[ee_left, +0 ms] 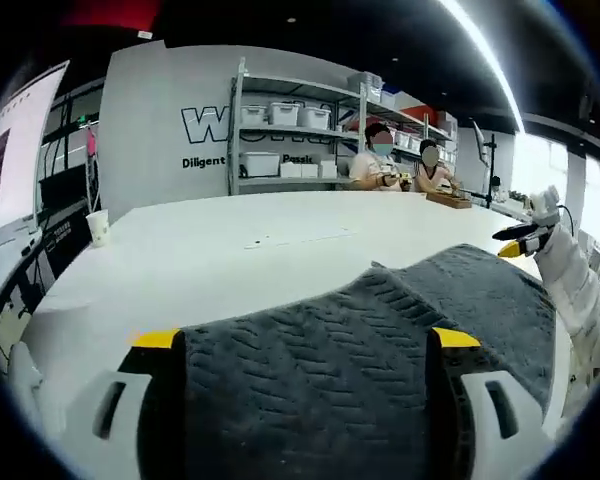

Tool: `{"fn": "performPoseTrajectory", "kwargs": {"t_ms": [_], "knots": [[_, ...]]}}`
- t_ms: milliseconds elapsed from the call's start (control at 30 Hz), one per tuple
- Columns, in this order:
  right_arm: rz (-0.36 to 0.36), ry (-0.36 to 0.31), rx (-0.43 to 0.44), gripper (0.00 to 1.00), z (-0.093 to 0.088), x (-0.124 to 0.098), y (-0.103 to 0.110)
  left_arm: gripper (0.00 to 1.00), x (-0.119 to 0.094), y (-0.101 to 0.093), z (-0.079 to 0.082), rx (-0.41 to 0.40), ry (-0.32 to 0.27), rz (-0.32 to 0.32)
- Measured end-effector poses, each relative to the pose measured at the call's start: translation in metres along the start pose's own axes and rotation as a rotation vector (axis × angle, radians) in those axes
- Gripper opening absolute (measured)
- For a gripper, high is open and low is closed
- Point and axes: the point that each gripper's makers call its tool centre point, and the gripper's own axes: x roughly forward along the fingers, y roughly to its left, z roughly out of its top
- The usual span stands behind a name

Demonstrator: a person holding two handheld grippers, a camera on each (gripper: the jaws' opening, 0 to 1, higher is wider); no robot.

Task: Open the folded towel by lifting each exposed corner and separating the folded layers until the towel lies flat within the target outline without major curled edges

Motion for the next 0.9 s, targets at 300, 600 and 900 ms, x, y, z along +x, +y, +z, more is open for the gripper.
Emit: {"fn": "performPoseTrajectory", "kwargs": {"t_ms": [300, 600, 900], "knots": [[-0.045, -0.050, 0.011, 0.82, 0.021, 0.032, -0.026, 0.98, 0.024, 0.019, -0.009, -0.037, 0.021, 0.047], [-0.082, -0.029, 0.042, 0.82, 0.005, 0.052, -0.058, 0.96, 0.047, 0.047, -0.031, -0.057, 0.095, 0.099], [-0.042, -0.051, 0.048, 0.82, -0.009, 0.057, -0.062, 0.97, 0.064, 0.057, -0.043, -0.058, 0.099, 0.118]]}}
